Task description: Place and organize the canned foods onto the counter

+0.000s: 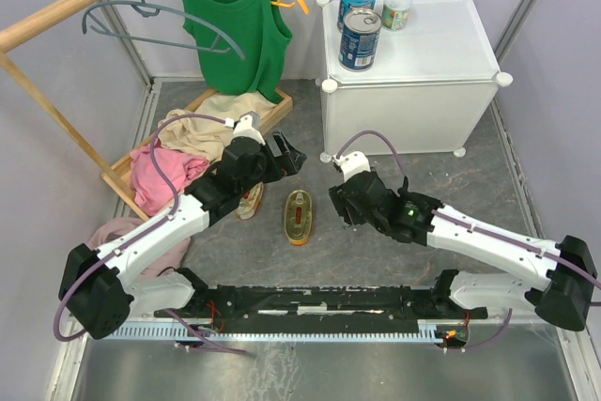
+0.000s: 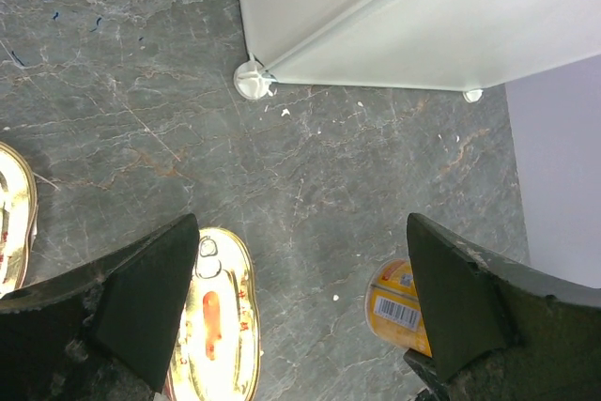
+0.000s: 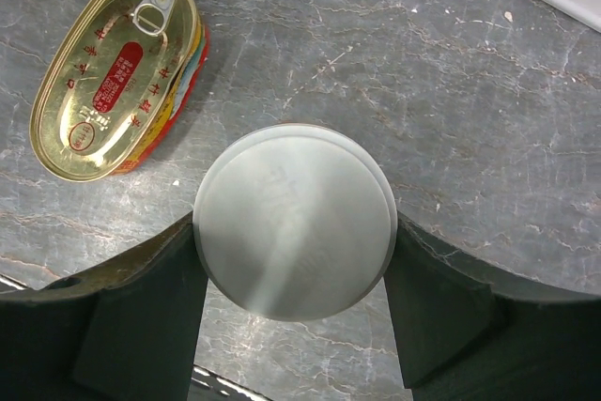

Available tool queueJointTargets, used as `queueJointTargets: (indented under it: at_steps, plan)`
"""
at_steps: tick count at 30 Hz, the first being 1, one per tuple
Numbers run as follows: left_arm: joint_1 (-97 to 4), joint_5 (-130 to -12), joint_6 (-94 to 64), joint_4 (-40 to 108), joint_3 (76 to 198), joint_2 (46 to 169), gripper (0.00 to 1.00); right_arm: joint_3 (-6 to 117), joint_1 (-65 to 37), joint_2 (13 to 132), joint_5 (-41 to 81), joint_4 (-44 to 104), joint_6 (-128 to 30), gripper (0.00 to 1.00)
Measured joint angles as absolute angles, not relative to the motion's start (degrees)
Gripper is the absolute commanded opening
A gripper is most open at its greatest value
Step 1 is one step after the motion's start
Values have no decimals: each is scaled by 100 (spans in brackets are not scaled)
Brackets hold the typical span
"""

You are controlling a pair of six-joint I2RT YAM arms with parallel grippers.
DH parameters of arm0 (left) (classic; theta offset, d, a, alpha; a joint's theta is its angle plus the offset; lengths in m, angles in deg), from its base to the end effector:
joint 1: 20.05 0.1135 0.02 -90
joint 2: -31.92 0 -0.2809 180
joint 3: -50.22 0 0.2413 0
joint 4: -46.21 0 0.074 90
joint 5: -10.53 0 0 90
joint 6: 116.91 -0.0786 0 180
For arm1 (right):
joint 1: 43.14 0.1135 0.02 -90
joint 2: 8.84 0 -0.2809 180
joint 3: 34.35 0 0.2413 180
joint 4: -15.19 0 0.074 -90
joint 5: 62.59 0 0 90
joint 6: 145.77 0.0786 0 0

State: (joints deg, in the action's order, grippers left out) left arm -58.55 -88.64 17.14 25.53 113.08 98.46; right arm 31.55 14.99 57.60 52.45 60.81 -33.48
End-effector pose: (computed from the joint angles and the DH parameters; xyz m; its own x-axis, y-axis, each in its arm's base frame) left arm 0.2325 -0.1689 0.2932 -0.5803 -0.4155 -0.7004 0.1356 0.7988 -0.5861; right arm 0.1600 0.1944 0.2640 -0.5855 -0.2909 -0.7567 -0.4243 0.9053 -0.0198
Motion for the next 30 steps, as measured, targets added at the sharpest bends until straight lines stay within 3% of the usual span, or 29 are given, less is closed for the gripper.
queueJointTargets:
  at_steps: [19, 30]
  plan:
    - [-5908, -9288, 1714, 3138, 11101, 10072, 97, 3798, 1499, 5222, 5662, 6805, -3309, 1]
    - [-5910, -9290, 1714, 3676, 11090, 10343, 97, 5767, 1499, 5264, 6445, 7574, -3646, 1]
